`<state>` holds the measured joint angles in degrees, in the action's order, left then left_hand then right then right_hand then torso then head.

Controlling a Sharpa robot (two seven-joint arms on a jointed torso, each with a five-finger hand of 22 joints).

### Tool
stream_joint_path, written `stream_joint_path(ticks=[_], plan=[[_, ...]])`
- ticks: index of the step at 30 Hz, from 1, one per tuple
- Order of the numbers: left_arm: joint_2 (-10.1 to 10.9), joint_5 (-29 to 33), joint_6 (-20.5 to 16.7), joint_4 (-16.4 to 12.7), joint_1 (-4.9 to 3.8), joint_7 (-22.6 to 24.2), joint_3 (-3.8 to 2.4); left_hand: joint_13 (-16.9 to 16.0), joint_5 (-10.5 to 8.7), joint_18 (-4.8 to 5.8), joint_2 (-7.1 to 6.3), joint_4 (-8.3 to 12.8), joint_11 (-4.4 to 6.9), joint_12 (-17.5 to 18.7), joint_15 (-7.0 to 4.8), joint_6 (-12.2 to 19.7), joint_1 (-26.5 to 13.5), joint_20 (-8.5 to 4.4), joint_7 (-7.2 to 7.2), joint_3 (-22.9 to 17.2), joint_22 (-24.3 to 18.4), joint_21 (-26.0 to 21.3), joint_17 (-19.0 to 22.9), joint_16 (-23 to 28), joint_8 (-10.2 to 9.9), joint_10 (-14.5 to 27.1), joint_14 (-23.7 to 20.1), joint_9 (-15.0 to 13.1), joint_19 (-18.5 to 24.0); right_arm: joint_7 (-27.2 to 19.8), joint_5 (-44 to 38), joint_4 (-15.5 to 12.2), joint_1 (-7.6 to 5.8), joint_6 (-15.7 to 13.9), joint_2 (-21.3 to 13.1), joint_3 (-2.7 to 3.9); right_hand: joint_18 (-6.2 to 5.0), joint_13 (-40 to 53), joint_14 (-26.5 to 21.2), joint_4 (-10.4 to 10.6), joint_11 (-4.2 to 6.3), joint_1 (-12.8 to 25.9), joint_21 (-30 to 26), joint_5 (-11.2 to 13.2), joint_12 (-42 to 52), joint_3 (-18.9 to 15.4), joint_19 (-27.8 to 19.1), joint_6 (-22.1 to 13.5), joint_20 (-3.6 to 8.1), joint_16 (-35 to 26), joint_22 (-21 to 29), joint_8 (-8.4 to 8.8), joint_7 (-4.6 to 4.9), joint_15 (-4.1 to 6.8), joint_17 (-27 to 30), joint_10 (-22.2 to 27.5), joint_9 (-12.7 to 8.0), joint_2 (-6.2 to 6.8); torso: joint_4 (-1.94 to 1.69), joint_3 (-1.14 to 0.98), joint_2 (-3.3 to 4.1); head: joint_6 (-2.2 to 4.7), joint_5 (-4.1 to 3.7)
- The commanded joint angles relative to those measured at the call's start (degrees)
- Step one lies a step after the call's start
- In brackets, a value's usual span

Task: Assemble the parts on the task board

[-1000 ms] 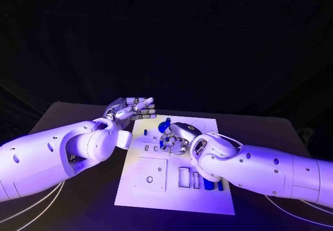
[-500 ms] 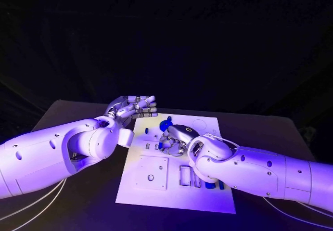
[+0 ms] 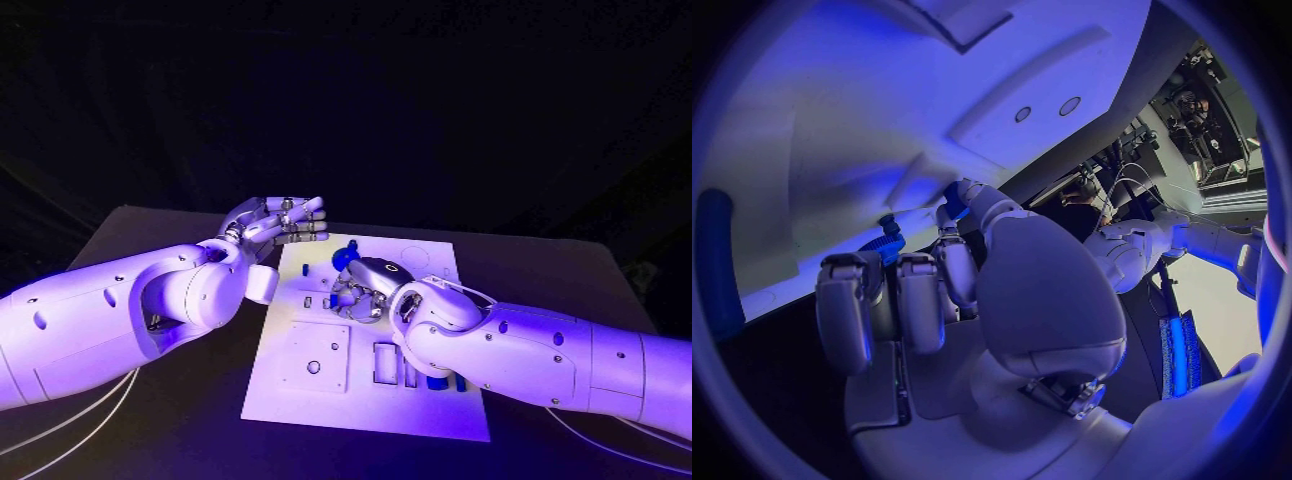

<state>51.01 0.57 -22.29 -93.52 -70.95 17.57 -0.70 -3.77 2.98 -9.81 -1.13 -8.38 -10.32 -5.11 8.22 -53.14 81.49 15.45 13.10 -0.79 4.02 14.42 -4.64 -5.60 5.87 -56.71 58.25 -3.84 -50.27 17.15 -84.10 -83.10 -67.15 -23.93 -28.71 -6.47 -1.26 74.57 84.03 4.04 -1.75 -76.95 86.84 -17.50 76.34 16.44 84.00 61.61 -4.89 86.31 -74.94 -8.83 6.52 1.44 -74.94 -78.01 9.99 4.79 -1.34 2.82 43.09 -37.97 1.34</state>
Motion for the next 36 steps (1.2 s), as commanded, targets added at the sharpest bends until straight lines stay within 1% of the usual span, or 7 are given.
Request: stream_joint_path(ticks=[1, 8, 14, 19, 27, 36], plan=[[-0.04, 0.16, 0.96, -0.16, -0.04, 0.19, -0.04, -0.02, -0.04, -0.83, 0.50, 0.28, -0.33, 0.25, 0.44, -0.14, 0.17, 0.09, 0.09, 0.06, -0.09, -0.22, 0.07, 0.25, -0.27, 0.05, 0.04, -0.01, -0.36, 0.81, -0.92, 0.16, 0.23, 1.91, -0.03, -0.15, 0.22, -0.17, 4.20, 0.26, -0.24, 0.61, -0.06, -0.37, -0.20, -0.11, 3.32, -0.27, 0.50, -0.07, -12.11, -0.03, 0.13, 0.50, -7.13, 0.05, 0.02, 0.23, -0.01, 0.01, -0.03, -0.03, 0.06], [-0.03, 0.16, 0.99, -0.14, -0.04, 0.11, -0.04, -0.03, -0.03, -0.83, 0.48, 0.25, -0.32, 0.28, 0.44, -0.16, 0.06, 0.09, 0.08, 0.15, -0.10, -0.24, 0.07, 0.31, -0.30, 0.04, 0.05, -0.01, -0.38, 1.04, -1.18, 0.09, 0.24, 1.90, -0.12, -0.16, 0.16, -0.51, 4.15, 0.21, -0.32, 0.77, -0.27, -0.30, -0.55, -0.15, 3.16, -0.58, 0.47, -0.16, -11.94, 0.10, 0.25, 0.44, -6.96, 0.39, -0.02, 0.50, -0.02, 0.02, -0.03, -0.03, 0.22], [-0.03, 0.16, 1.01, -0.12, -0.04, 0.07, -0.04, -0.03, -0.03, -0.83, 0.48, 0.25, -0.32, 0.28, 0.44, -0.16, 0.06, 0.09, 0.08, 0.15, -0.10, -0.24, 0.07, 0.31, -0.30, 0.04, 0.05, -0.01, -0.38, 1.10, -1.30, 0.01, 0.25, 1.73, -0.19, -0.16, 0.14, -0.70, 4.14, 0.19, -0.42, 0.96, -0.35, -0.27, -0.75, -0.16, 3.10, -0.90, 0.43, -0.21, -11.88, 0.24, 0.37, 0.37, -6.90, 0.61, -0.08, 0.71, 0.01, 0.02, -0.02, 0.01, 0.17], [-0.02, 0.16, 1.05, -0.12, -0.04, 0.02, -0.04, -0.03, -0.03, -0.83, 0.48, 0.25, -0.32, 0.28, 0.44, -0.16, 0.06, 0.09, 0.08, 0.15, -0.10, -0.24, 0.07, 0.31, -0.30, 0.04, 0.05, -0.01, -0.38, 1.09, -1.32, -0.14, 0.27, 1.44, -0.22, -0.16, 0.08, -0.88, 4.11, 0.22, -0.63, 1.37, -0.54, -0.23, -0.96, -0.27, 2.95, -1.42, 0.33, -0.27, -11.73, 0.49, 0.60, 0.22, -6.79, 0.86, -0.18, 1.14, 0.01, -0.01, 0.01, -0.06, 0.14], [-0.02, 0.16, 1.09, -0.09, -0.04, -0.05, -0.04, -0.03, -0.03, -0.83, 0.48, 0.25, -0.32, 0.28, 0.44, -0.16, 0.06, 0.09, 0.08, 0.15, -0.10, -0.24, 0.07, 0.31, -0.30, 0.04, 0.05, -0.01, -0.38, 0.96, -1.28, -0.25, 0.28, 0.91, -0.24, -0.16, 0.00, -1.58, 4.02, 0.40, -0.90, 2.20, -0.83, -0.22, -1.65, -0.62, 2.74, -2.12, 0.13, -0.48, -11.52, 0.83, 0.91, -0.01, -6.43, 1.56, -0.33, 1.88, 0.04, 0.02, -0.02, -0.06, 0.10], [-0.03, 0.16, 1.14, -0.08, -0.04, -0.10, -0.04, -0.02, -0.03, -0.83, 0.46, 0.24, -0.34, 0.33, 0.44, -0.15, -0.01, 0.09, 0.10, 0.23, -0.10, -0.27, 0.07, 0.36, -0.35, 0.05, 0.06, 0.00, -0.39, 0.82, -1.20, -0.24, 0.29, 0.72, -0.21, -0.16, -0.02, -1.72, 3.99, 0.44, -0.96, 2.36, -0.90, -0.32, -1.79, -0.68, 2.69, -2.28, 0.09, -0.53, -11.47, 0.91, 0.97, -0.06, -6.34, 1.70, -0.36, 1.99, 0.02, 0.02, -0.02, -0.01, 0.00]])
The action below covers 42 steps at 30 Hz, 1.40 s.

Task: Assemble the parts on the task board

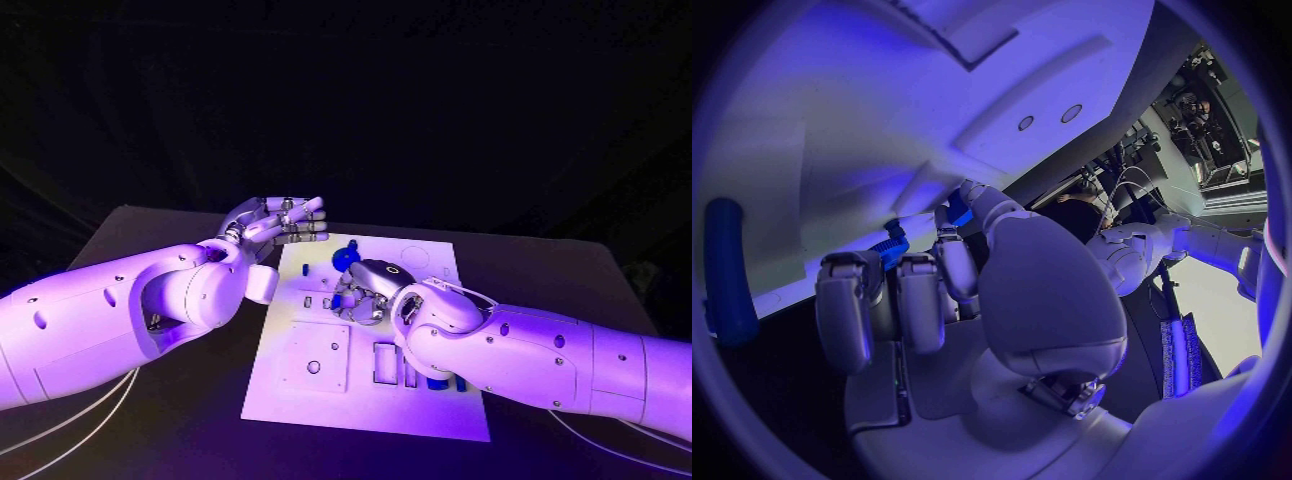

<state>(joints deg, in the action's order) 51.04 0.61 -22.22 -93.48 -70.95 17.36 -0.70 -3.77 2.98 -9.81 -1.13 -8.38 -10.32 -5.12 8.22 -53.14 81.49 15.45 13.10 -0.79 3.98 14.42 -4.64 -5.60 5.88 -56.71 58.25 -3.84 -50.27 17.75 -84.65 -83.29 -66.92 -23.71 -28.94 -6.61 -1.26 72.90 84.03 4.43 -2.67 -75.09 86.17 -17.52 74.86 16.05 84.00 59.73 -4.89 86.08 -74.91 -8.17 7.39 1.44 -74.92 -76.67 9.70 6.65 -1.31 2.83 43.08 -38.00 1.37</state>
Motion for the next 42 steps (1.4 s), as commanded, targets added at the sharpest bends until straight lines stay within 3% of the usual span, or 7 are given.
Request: stream_joint_path(ticks=[1, 14, 42], plan=[[-0.07, 0.11, 1.07, -0.12, -0.04, 0.12, -0.04, -0.02, -0.03, -0.82, 0.46, 0.24, -0.34, 0.33, 0.44, -0.15, -0.01, 0.09, 0.10, 0.23, -0.06, -0.27, 0.08, 0.36, -0.35, 0.05, 0.06, 0.00, -0.39, 0.20, -0.65, -0.05, 0.06, 0.49, 0.02, -0.02, -0.03, -0.10, 4.00, 0.07, -0.07, 0.58, -0.26, -0.38, -0.36, -0.32, 2.66, -0.51, 0.06, -0.30, -11.47, 0.31, 0.14, -0.09, -6.39, 0.42, -0.09, 0.18, -0.02, 0.01, 0.01, 0.03, -0.07], [-0.06, 0.11, 1.09, -0.09, -0.04, 0.06, -0.04, -0.02, -0.03, -0.82, 0.46, 0.24, -0.34, 0.33, 0.44, -0.15, -0.01, 0.09, 0.10, 0.23, -0.06, -0.27, 0.08, 0.36, -0.35, 0.05, 0.06, 0.00, -0.39, 0.03, -0.40, -0.24, 0.06, -0.84, -0.09, -0.02, 0.06, 0.76, 4.03, -0.16, 0.16, 0.23, 0.03, -1.00, 0.46, 0.32, 2.94, 0.42, 0.02, -0.26, -11.77, -0.22, -0.20, 0.01, -6.51, -0.39, 0.12, -0.52, -0.06, 0.04, 0.00, 0.08, -0.05], [0.09, 0.11, 1.22, -0.09, -0.04, -0.16, -0.04, -0.02, -0.03, -0.82, 0.48, 0.22, -0.35, 0.38, 0.45, -0.14, -0.08, 0.09, 0.11, 0.30, -0.07, -0.30, 0.08, 0.43, -0.41, 0.07, 0.07, 0.00, -0.41, 3.33, -5.46, -1.51, -0.18, 0.95, -0.35, 0.02, 0.16, 0.94, 4.09, -0.40, 0.32, 0.00, 0.33, -1.75, 0.62, 0.87, 3.20, 0.75, 0.11, -0.16, -12.06, -0.41, -0.36, 0.15, -6.72, -0.60, 0.20, -0.93, -0.01, 0.01, 0.03, 0.13, 0.07]])
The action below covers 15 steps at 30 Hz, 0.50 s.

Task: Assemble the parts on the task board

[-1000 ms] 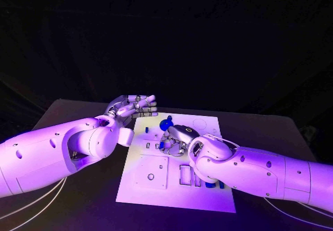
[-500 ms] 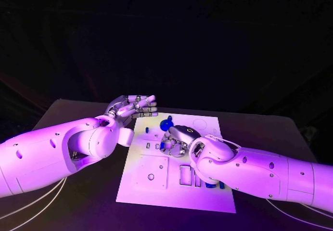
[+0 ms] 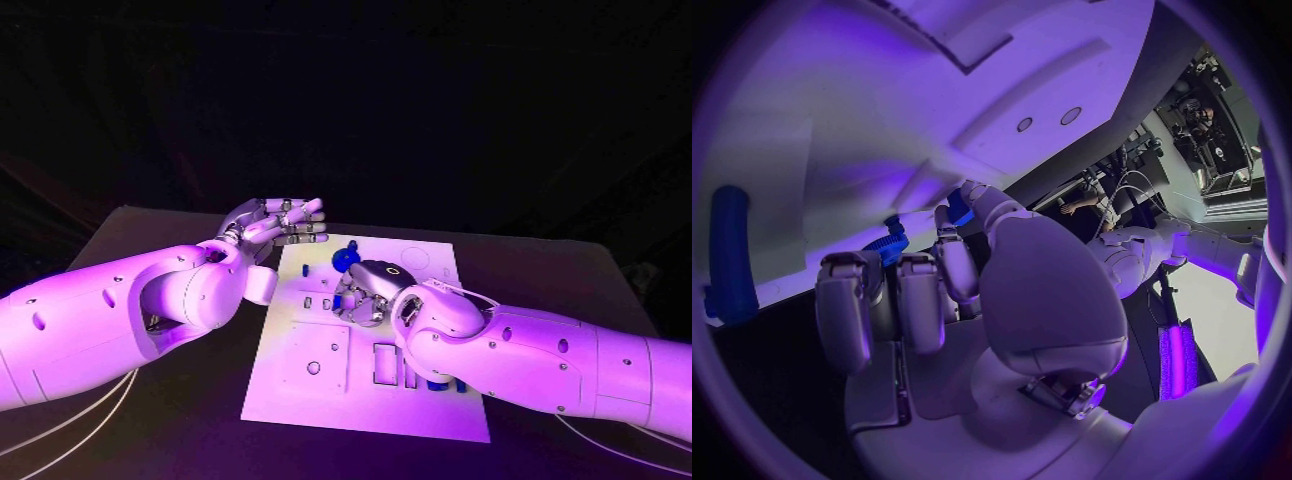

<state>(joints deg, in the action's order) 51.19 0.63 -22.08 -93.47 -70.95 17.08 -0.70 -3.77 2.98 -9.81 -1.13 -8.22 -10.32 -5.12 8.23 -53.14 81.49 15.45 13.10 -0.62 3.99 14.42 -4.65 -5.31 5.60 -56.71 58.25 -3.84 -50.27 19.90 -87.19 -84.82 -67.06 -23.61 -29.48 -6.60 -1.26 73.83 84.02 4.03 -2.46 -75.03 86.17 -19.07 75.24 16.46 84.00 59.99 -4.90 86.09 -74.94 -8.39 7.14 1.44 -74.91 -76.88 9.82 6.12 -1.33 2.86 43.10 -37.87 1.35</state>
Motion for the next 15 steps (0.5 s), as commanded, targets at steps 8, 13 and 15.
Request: stream_joint_path(ticks=[8, 13, 15], plan=[[-0.04, 0.10, 1.22, -0.10, -0.04, -0.02, -0.04, -0.02, -0.03, -0.82, 0.48, 0.06, -0.35, 0.38, 0.45, -0.14, -0.08, 0.09, 0.11, 0.13, -0.08, -0.30, 0.08, 0.13, -0.13, 0.07, 0.07, 0.00, -0.41, 2.33, -5.20, -0.04, -0.12, 0.68, 0.53, 0.00, 0.17, 0.05, 4.09, 0.00, 0.12, 0.00, 0.37, -0.25, 0.26, 0.45, 3.23, 0.51, 0.13, -0.18, -12.07, -0.21, -0.10, 0.16, -6.71, -0.42, 0.09, -0.32, 0.01, -0.02, 0.01, -0.04, 0.09], [0.00, 0.10, 1.23, -0.10, -0.04, -0.07, -0.04, -0.02, -0.03, -0.82, 0.48, 0.06, -0.35, 0.40, 0.45, -0.14, -0.09, 0.09, 0.10, 0.15, -0.09, -0.31, 0.09, 0.16, -0.15, 0.07, 0.06, 0.00, -0.41, 3.05, -6.36, -0.08, -0.30, 1.66, 0.71, 0.00, 0.18, 0.06, 4.08, 0.00, 0.11, 0.08, 0.38, -0.33, 0.27, 0.42, 3.25, 0.52, 0.14, -0.20, -12.08, -0.21, -0.11, 0.17, -6.68, -0.44, 0.09, -0.23, 0.01, 0.00, 0.00, -0.01, 0.15], [0.02, 0.10, 1.24, -0.11, -0.04, -0.09, -0.04, -0.02, -0.03, -0.82, 0.48, 0.06, -0.35, 0.42, 0.46, -0.14, -0.11, 0.09, 0.09, 0.17, -0.09, -0.32, 0.09, 0.18, -0.17, 0.08, 0.06, 0.00, -0.42, 3.37, -6.79, -0.15, -0.46, 2.38, 0.78, 0.00, 0.18, 0.06, 4.08, 0.00, 0.11, 0.09, 0.38, -0.34, 0.27, 0.42, 3.25, 0.52, 0.14, -0.20, -12.08, -0.21, -0.10, 0.17, -6.68, -0.44, 0.09, -0.23, 0.00, 0.00, 0.00, 0.00, 0.17]])
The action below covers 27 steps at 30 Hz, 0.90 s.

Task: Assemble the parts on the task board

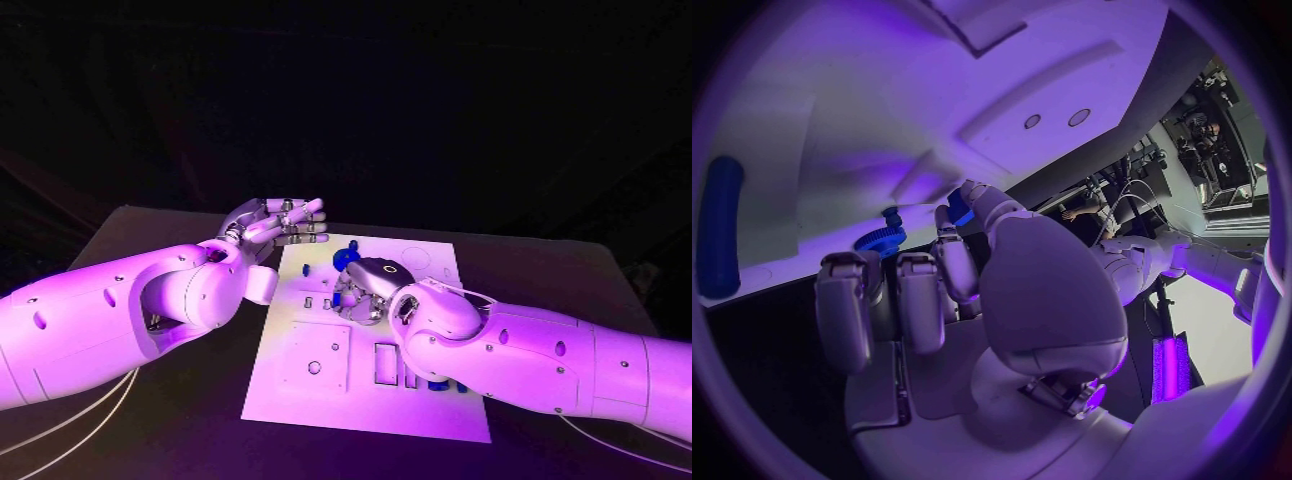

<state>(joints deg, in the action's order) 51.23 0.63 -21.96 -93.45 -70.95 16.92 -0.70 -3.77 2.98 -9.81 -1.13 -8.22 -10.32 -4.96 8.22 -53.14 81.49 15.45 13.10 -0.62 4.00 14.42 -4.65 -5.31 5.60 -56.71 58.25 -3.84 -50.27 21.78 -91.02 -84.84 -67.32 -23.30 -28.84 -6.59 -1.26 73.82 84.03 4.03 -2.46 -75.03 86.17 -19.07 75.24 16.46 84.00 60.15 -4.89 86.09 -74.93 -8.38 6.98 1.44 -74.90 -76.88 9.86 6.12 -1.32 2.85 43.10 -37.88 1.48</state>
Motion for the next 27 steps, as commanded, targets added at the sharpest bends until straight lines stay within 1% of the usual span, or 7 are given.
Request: stream_joint_path(ticks=[1, 6, 7, 16, 22, 27], plan=[[-0.01, 0.09, 1.13, -0.12, -0.04, 0.07, -0.04, -0.02, -0.03, -0.82, 0.48, 0.06, -0.35, 0.26, 0.46, -0.14, -0.10, 0.09, 0.09, 0.18, -0.09, -0.32, 0.09, 0.18, -0.17, 0.08, 0.06, 0.00, -0.42, 1.65, -3.16, -0.18, -0.29, 2.40, 0.17, 0.00, 0.18, 0.02, 4.08, 0.00, 0.11, 0.18, 0.39, -0.37, 0.23, 0.38, 3.26, 0.35, 0.14, -0.21, -12.11, -0.21, 0.06, 0.18, -6.67, -0.41, 0.05, -0.12, 0.00, 0.01, -0.03, -0.02, 0.04], [0.02, 0.09, 1.12, -0.13, -0.05, 0.04, -0.04, -0.01, -0.03, -0.82, 0.48, 0.07, -0.35, 0.26, 0.46, -0.14, -0.11, 0.09, 0.08, 0.18, -0.09, -0.33, 0.09, 0.20, -0.17, 0.08, 0.05, 0.00, -0.42, 2.42, -4.00, -0.40, -0.90, 4.50, 0.29, 0.00, 0.18, 0.04, 4.09, 0.01, 0.11, 0.22, 0.40, -0.36, 0.24, 0.37, 3.27, 0.35, 0.15, -0.19, -12.12, -0.21, 0.06, 0.18, -6.71, -0.42, 0.05, -0.07, -0.03, 0.06, -0.04, -0.02, 0.03], [0.02, 0.09, 1.11, -0.14, -0.05, 0.04, -0.04, -0.01, -0.03, -0.82, 0.48, 0.07, -0.35, 0.26, 0.46, -0.14, -0.11, 0.09, 0.08, 0.18, -0.09, -0.33, 0.09, 0.20, -0.17, 0.08, 0.05, 0.00, -0.42, 2.54, -4.09, -0.44, -1.00, 4.84, 0.30, 0.00, 0.18, 0.04, 4.09, 0.01, 0.11, 0.22, 0.40, -0.36, 0.24, 0.37, 3.27, 0.35, 0.15, -0.19, -12.12, -0.21, 0.06, 0.18, -6.71, -0.42, 0.05, -0.07, -0.02, 0.04, -0.02, 0.00, 0.05], [0.06, 0.09, 1.05, -0.19, -0.06, 0.02, -0.04, -0.01, -0.03, -0.82, 0.48, 0.07, -0.35, 0.26, 0.46, -0.14, -0.11, 0.09, 0.08, 0.18, -0.09, -0.33, 0.09, 0.20, -0.17, 0.08, 0.05, 0.00, -0.42, 3.49, -4.58, -0.38, -1.70, 8.17, 0.87, -0.02, 0.20, 0.05, 4.10, 0.03, 0.11, 0.34, 0.45, -0.27, 0.25, 0.33, 3.31, 0.37, 0.16, -0.17, -12.16, -0.22, 0.06, 0.18, -6.76, -0.44, 0.05, 0.01, -0.02, 0.04, 0.00, -0.10, 0.11], [0.09, 0.09, 1.01, -0.21, -0.06, 0.01, -0.04, -0.01, -0.03, -0.82, 0.48, 0.07, -0.35, 0.26, 0.46, -0.14, -0.11, 0.09, 0.08, 0.18, -0.09, -0.33, 0.09, 0.20, -0.17, 0.08, 0.05, 0.00, -0.42, 3.95, -4.64, -0.13, -1.91, 9.34, 1.23, -0.05, 0.20, 0.04, 4.08, 0.05, 0.11, 0.38, 0.44, -0.23, 0.25, 0.32, 3.30, 0.38, 0.16, -0.20, -12.16, -0.23, 0.06, 0.18, -6.68, -0.44, 0.05, 0.02, -0.01, 0.00, 0.01, -0.25, 0.15], [0.11, 0.09, 1.00, -0.24, -0.06, 0.01, -0.04, -0.01, -0.03, -0.82, 0.48, 0.07, -0.35, 0.26, 0.46, -0.14, -0.11, 0.09, 0.08, 0.18, -0.09, -0.33, 0.09, 0.20, -0.17, 0.08, 0.05, 0.00, -0.42, 4.36, -4.66, 0.15, -2.00, 9.60, 1.50, -0.08, 0.20, 0.02, 4.06, 0.08, 0.11, 0.45, 0.43, -0.18, 0.22, 0.31, 3.30, 0.39, 0.16, -0.24, -12.15, -0.23, 0.06, 0.18, -6.60, -0.42, 0.06, 0.02, 0.01, -0.01, 0.00, -0.21, 0.15]])
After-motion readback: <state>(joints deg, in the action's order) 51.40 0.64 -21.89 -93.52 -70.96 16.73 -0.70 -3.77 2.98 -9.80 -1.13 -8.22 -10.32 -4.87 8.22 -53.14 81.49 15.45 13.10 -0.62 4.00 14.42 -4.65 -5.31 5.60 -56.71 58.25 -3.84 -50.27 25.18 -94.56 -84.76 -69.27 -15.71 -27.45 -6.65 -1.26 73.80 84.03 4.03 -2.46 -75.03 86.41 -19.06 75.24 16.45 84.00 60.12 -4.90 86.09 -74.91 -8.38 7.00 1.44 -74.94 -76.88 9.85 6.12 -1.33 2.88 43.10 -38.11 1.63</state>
